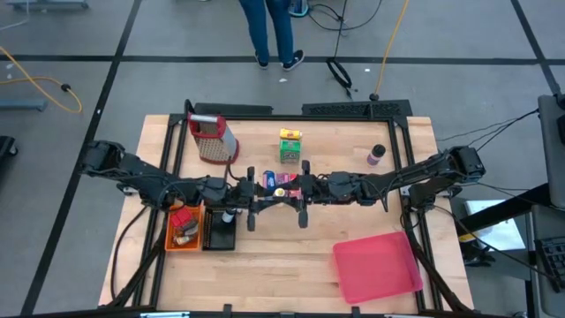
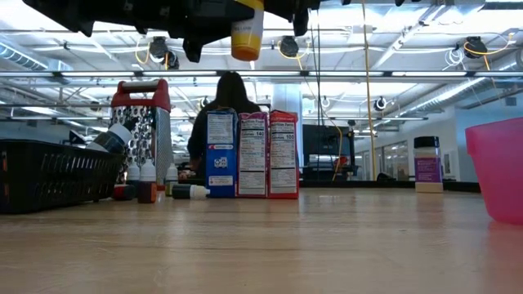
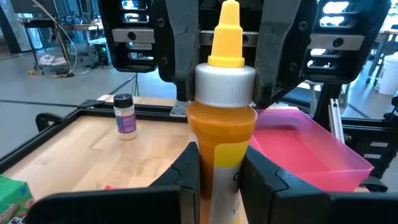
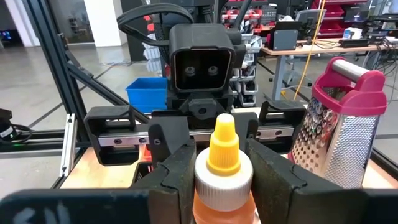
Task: Pick & Place Kitchen Items
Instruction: Put the yellow food coloring bottle into the black bin
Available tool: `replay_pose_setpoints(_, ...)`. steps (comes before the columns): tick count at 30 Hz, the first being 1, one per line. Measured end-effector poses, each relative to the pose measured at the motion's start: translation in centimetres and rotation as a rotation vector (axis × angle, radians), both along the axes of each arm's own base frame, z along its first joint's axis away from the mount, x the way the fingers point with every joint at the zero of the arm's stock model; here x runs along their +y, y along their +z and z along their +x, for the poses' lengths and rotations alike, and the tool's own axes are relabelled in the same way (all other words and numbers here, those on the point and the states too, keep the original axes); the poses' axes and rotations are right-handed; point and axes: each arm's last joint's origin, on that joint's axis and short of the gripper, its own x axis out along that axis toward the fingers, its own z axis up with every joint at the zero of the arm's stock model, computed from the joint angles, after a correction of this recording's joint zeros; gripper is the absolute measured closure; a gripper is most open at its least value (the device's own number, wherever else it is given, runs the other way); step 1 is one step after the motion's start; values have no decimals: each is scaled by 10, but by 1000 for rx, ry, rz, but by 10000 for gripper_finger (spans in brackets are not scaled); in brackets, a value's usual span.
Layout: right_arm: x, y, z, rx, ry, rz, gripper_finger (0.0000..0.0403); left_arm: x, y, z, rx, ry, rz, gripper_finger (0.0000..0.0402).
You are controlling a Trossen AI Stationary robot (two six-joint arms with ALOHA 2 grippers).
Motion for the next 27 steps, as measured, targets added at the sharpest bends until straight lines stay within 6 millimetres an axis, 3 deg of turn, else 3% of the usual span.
replay_pose_setpoints(9, 0, -2, 0, 16, 1, -3, 273, 0, -1, 0, 5, -7, 1, 336)
replay_pose_setpoints(18, -1, -3, -2, 55, 2, -60, 279, -2, 2, -5, 39, 1, 12, 338)
replay_pose_setpoints(27, -5, -6, -6, 122, -73, -93, 268, -8, 13, -33, 152, 139, 50, 341)
